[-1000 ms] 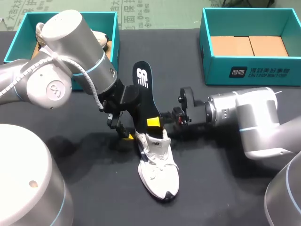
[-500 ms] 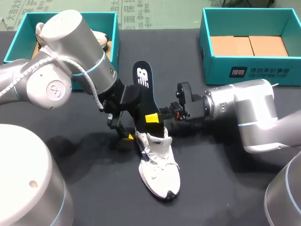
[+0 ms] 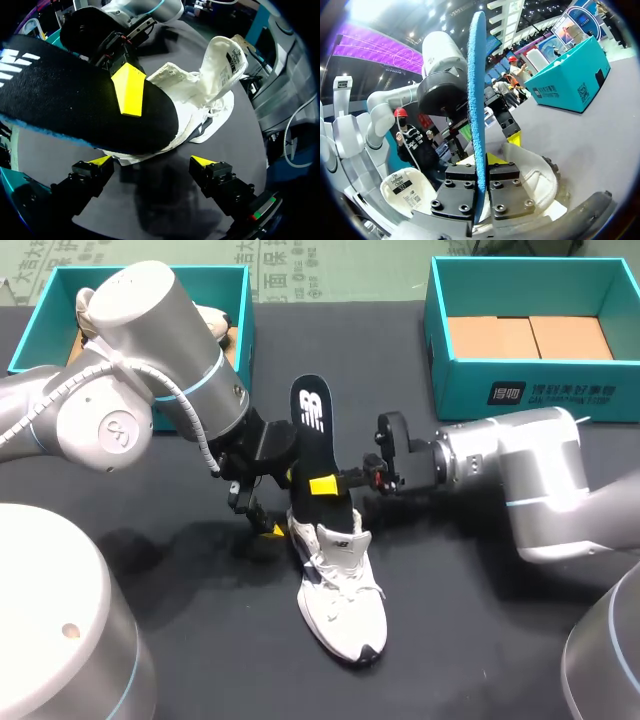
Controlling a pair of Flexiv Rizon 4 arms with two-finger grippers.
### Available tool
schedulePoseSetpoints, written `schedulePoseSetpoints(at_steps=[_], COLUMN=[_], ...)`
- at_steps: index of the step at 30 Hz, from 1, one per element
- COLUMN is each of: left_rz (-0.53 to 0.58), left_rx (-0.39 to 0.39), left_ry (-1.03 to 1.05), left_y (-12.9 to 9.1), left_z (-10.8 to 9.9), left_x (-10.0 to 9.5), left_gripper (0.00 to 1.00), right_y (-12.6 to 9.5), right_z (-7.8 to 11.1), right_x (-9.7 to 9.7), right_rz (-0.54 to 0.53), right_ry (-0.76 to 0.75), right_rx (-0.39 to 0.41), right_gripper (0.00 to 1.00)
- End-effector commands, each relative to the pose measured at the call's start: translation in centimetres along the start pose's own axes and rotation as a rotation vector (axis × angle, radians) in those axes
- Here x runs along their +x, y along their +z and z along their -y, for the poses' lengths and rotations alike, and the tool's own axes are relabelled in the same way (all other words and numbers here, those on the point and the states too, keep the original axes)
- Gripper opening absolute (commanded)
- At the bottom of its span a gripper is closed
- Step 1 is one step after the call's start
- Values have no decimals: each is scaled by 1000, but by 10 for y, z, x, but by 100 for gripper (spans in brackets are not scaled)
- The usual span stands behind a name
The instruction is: Take the shoe out of the shoebox, open the shoe tongue, remove and reinsert the insole, then place the shoe into the shoebox
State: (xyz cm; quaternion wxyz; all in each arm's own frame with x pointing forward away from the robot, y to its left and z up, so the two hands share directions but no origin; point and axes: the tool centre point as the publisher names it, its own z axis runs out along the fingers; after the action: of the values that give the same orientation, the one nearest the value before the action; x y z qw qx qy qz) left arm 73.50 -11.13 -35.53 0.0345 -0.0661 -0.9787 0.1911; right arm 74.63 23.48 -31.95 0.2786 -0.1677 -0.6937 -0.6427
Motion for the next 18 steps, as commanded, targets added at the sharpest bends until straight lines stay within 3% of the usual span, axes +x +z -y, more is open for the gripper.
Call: schedulePoseSetpoints(at_steps=[1,18], left_rz=[1,1], left_rx=[-1,-1], left_ry=[0,0], left_y=[1,1], left_z=[0,0], left_x=[0,0], left_gripper=[100,100], right_y=[-3,-1], right_z=[12,43], right_x=[2,-4], right_rz=[-2,-70], right_ry=[13,143], right_rx=[-12,45], right_gripper=[0,0])
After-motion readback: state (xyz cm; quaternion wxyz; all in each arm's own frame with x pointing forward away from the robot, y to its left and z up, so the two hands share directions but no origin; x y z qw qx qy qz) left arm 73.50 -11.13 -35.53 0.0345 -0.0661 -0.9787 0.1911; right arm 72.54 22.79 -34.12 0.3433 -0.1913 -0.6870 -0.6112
